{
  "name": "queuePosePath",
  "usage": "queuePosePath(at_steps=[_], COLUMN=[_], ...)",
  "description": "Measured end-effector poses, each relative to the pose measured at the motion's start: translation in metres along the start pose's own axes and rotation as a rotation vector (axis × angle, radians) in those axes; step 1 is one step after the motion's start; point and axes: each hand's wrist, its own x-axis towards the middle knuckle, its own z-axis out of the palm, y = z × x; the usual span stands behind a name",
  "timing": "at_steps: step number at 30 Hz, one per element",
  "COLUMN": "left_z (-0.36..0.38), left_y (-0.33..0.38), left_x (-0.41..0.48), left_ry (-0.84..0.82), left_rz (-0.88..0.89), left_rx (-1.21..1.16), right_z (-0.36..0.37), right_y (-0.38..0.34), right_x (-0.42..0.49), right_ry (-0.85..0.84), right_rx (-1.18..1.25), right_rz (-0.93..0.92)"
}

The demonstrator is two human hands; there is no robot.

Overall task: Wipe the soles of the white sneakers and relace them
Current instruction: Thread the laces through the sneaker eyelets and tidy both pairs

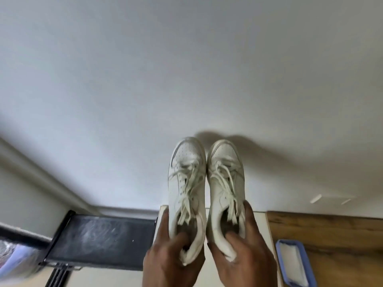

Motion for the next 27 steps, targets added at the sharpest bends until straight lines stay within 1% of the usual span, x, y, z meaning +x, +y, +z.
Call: queuePosePath(at_steps=[1, 2, 4, 6, 10, 13, 16, 20, 24, 27], left_z=[-0.008, -0.022, -0.040, -0.062, -0.106, -0.143, -0.182, -0.227, -0.263, -0.281], left_y=[0.002, 0.007, 0.003, -0.012, -0.059, -0.099, -0.138, -0.171, -0.190, -0.201], left_x=[-0.001, 0.003, 0.011, 0.012, 0.020, 0.029, 0.035, 0.046, 0.058, 0.065], left_ry=[0.032, 0.029, 0.072, 0.037, 0.045, 0.061, -0.007, -0.033, 0.016, 0.027], left_rz=[0.043, 0.046, 0.035, 0.033, 0.078, 0.115, 0.141, 0.182, 0.210, 0.203], left_rx=[0.008, -0.009, -0.030, -0.034, -0.031, -0.044, -0.035, -0.047, -0.050, -0.045], right_z=[-0.011, -0.021, -0.023, -0.012, 0.025, 0.060, 0.089, 0.111, 0.126, 0.135], right_y=[-0.016, -0.031, -0.051, -0.074, -0.128, -0.177, -0.220, -0.272, -0.310, -0.328], right_x=[0.000, 0.003, 0.006, 0.005, 0.000, -0.004, -0.007, -0.007, 0.001, 0.010], right_ry=[0.104, 0.136, 0.097, 0.067, 0.175, 0.194, 0.242, 0.220, 0.239, 0.218], right_rx=[-0.030, -0.053, -0.044, -0.069, -0.102, -0.090, -0.110, -0.092, -0.104, -0.087], right_rz=[-0.019, -0.069, -0.047, -0.008, -0.073, -0.021, -0.017, 0.017, 0.000, -0.005])
